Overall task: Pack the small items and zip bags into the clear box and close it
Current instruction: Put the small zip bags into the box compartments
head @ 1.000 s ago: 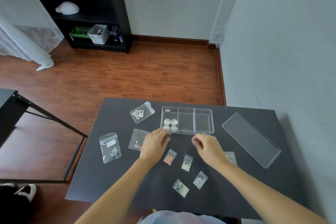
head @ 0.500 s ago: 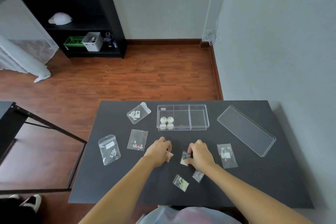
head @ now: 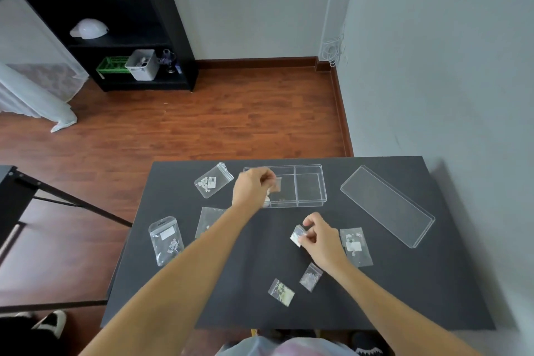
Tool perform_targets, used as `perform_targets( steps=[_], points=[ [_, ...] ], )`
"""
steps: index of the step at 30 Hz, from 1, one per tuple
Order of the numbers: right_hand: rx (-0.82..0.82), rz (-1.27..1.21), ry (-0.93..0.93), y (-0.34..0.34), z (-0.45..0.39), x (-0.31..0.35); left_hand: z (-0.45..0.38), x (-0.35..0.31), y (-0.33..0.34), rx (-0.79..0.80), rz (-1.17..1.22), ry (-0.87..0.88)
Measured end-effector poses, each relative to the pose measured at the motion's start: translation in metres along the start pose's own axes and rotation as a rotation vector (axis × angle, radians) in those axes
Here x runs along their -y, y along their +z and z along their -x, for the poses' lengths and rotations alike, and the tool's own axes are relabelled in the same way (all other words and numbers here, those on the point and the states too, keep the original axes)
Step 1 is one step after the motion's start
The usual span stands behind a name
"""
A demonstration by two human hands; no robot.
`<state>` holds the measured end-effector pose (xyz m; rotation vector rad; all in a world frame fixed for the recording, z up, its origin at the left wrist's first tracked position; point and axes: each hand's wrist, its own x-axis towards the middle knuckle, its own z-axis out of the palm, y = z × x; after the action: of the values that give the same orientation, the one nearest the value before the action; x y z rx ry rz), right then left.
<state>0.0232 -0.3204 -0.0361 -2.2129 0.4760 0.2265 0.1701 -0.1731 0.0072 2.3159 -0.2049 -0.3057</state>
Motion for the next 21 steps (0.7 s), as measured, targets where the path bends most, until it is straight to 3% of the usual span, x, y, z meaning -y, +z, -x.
perform_targets(
  steps=[6,9,15,21],
  points=[
    [-0.095,-0.144,0.056,-0.021,-0.001,-0.005,-0.026,-0.004,0.022,0.165,-0.307,-0.027],
    [-0.114,-0.170,0.084,-0.026,0.000,-0.007,-0.028,-0.003,0.031,0.149,-0.532,0.002],
    [-0.163,-0.064,0.048,-0.032,0.001,-0.006,-0.030,0.000,0.043,0.116,-0.747,0.064],
    [-0.184,-0.064,-0.030,-0.039,-0.001,0.002,-0.027,0.005,0.046,0.085,-0.813,0.172]
  ],
)
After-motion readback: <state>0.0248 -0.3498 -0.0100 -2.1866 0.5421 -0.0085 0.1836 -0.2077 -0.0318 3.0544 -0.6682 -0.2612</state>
